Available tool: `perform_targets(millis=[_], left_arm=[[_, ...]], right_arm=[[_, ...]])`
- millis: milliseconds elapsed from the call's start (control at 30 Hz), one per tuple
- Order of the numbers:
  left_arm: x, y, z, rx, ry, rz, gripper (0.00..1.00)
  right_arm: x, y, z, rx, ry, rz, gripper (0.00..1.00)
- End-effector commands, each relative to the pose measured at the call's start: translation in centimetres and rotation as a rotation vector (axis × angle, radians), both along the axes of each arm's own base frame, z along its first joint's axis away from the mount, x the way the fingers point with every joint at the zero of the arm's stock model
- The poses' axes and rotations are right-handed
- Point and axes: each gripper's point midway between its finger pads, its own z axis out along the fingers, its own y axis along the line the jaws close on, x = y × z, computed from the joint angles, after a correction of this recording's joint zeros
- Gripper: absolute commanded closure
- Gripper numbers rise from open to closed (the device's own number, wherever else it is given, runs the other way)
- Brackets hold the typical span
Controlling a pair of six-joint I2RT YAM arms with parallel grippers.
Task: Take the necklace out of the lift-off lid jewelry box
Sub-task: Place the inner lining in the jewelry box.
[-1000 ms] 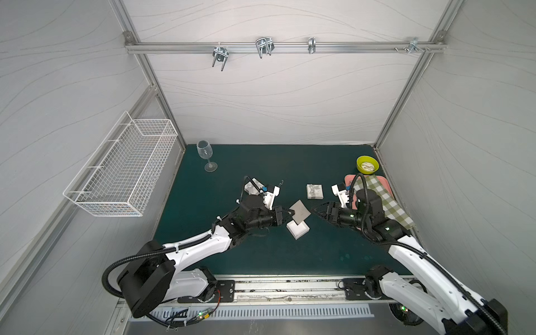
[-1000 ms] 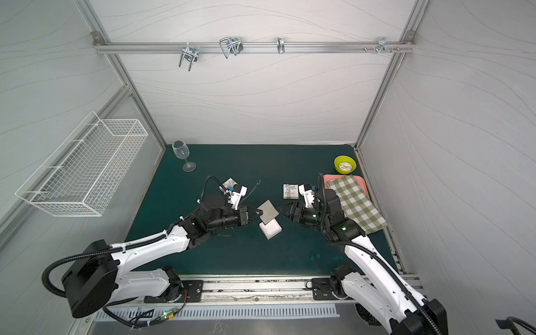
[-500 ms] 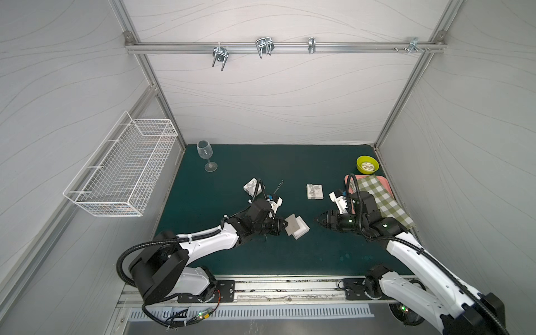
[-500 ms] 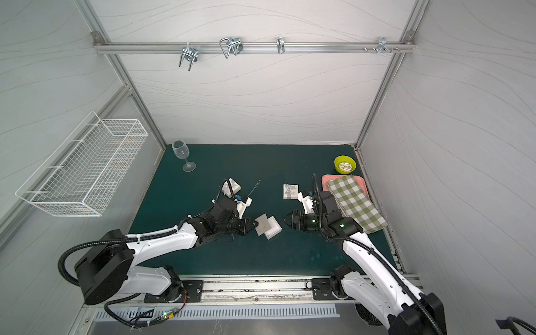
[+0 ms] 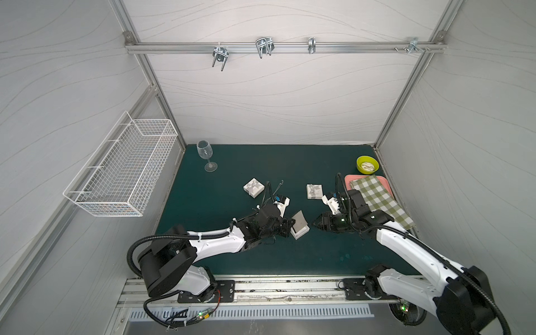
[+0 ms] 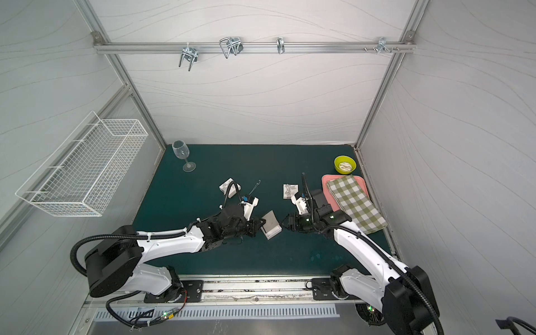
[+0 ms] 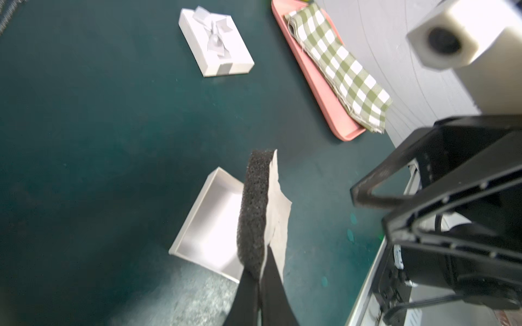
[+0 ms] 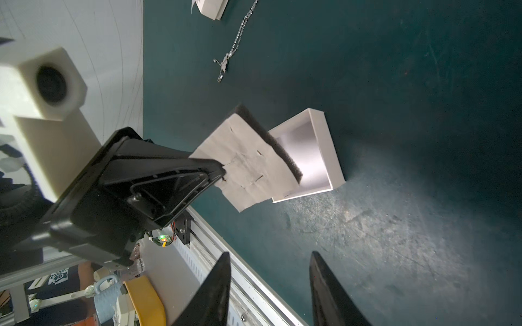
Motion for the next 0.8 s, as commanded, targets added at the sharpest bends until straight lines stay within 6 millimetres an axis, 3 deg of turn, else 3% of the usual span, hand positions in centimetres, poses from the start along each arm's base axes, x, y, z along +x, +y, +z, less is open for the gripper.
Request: perform_targets(millis=[0,233,500,767], left_arm=[[1.4,-0.5,1.1,-0.041,-0.054,0.057,1.00],[1.5,-1.5,-0.1,-0.058,-0.036,0.047,1.00],[0.9,-0.8,-1.4,-0.035,-0.023,0.046,1.00],[0.4,-1.1,-2.9,-0.046,-0.009,0.018,1.00]], right_arm=[[0.1,0.5,0.3,-0.013,-0.024,0.032,0.57],[0.1,1.5,-0.2,-0.024,-0.013,0.063,0.60],[0.6,2.0,-0.5,-0.038,-0.019,0.076,0.61],[0.7,3.0,-1.6,-0.066,-0.004,0.106,0.69]])
